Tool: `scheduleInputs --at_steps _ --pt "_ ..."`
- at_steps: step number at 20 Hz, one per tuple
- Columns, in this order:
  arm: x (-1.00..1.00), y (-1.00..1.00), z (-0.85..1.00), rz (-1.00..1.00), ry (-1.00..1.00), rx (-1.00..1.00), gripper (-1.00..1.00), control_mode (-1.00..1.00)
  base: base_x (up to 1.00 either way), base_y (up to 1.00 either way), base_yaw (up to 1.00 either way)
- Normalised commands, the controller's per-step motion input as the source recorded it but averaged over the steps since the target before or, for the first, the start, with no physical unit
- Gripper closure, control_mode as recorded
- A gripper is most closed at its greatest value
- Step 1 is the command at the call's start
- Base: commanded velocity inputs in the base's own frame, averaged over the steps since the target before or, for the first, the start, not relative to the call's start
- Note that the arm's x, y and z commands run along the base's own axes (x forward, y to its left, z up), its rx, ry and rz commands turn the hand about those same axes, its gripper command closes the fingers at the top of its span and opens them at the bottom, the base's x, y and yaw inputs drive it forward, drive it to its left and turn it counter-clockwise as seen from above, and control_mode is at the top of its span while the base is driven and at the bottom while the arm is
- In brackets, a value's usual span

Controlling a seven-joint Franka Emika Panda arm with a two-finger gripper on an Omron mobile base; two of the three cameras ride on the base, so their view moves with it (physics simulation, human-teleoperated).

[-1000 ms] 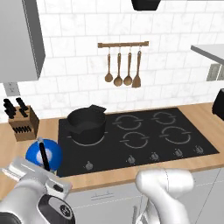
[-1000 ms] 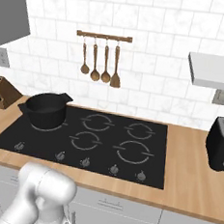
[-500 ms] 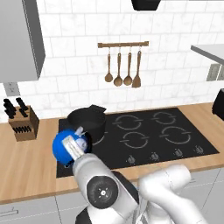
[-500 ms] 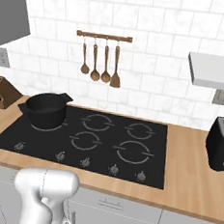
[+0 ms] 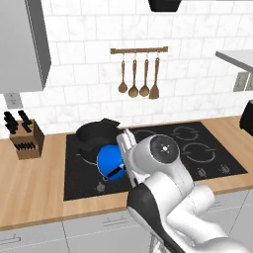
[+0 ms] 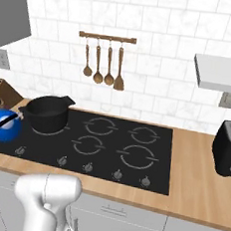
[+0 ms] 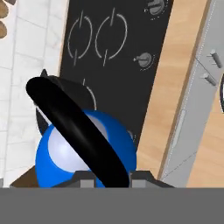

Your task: Pick the kettle from the counter and place it on a stove burner. Then turn the burner on.

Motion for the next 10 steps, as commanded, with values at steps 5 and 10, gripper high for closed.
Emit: scheduleInputs --at_steps 5,10 --pt "0.38 -0.42 0.02 -0.13 0.31 -0.01 1.00 -1.00 0.00 0.00 0.00" --pt "0.47 -0.43 0.00 -0.12 0.28 -0.08 1.00 -1.00 0.00 0.00 0.00"
